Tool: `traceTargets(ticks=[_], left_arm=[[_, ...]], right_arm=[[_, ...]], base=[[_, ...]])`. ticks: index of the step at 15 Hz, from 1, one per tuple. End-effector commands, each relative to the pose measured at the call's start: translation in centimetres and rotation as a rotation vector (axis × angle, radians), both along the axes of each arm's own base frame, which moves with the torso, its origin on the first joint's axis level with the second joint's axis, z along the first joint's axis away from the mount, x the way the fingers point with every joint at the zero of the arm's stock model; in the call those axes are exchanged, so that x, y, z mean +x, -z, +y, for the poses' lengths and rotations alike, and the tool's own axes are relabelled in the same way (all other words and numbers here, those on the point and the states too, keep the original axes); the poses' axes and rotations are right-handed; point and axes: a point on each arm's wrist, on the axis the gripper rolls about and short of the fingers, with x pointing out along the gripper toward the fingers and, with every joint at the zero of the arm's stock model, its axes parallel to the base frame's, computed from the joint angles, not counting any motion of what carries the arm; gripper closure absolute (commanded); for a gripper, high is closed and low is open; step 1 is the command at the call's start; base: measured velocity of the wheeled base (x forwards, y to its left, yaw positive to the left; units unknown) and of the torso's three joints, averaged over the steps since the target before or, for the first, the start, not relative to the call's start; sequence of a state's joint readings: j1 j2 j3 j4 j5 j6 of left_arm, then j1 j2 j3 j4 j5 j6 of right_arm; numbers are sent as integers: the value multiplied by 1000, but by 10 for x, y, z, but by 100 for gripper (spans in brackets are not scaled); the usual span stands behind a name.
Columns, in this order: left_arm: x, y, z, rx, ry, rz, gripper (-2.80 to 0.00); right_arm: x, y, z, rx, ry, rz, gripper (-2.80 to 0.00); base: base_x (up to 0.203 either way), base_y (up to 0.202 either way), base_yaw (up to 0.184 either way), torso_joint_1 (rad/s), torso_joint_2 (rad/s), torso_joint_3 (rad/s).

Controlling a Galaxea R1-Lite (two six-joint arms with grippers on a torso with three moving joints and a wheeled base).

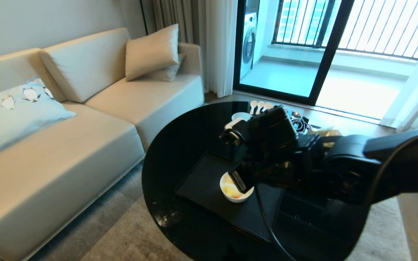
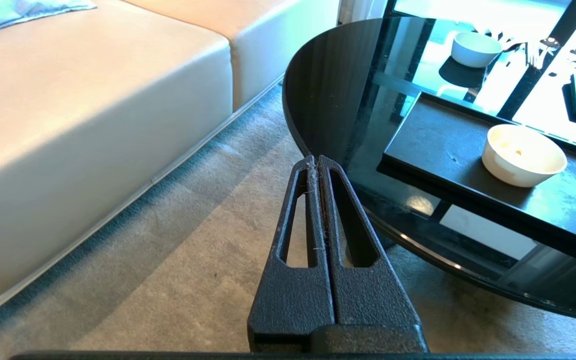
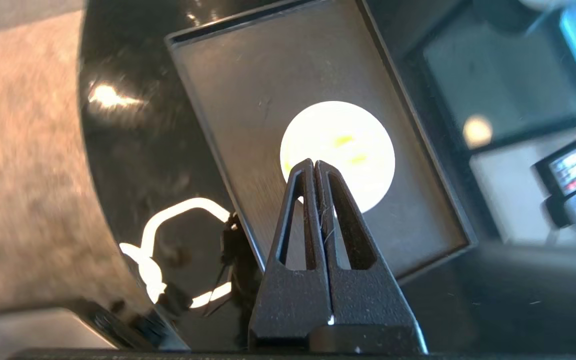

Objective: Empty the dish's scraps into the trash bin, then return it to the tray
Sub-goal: Pick up the bowl with leftover food

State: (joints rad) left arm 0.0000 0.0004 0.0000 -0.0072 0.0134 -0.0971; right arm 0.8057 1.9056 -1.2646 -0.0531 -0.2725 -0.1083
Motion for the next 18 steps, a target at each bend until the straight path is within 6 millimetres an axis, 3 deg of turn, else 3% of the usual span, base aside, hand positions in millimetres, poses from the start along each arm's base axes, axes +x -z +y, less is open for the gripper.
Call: traceTargets(ticks=[1,7,11,12,18], left_arm=[[0,0,0,-1,0,-1,0],[0,0,0,-1,0,-1,0],[0,0,0,-1,0,-1,0],[0,0,0,-1,0,-1,0],[0,0,0,-1,0,-1,0]], right_arm=[[24,25,24,-17,68,72,0],[67,45,20,-115,367,248,0],[88,65,12,-164,438,309,0],[91,71,12,-172,443,318,-280],[109,102,4,-204,508,353,-280]], base=[[0,0,0,0,0,0],[0,0,0,0,0,0],[0,0,0,0,0,0],[0,0,0,0,0,0],[0,0,0,0,0,0]])
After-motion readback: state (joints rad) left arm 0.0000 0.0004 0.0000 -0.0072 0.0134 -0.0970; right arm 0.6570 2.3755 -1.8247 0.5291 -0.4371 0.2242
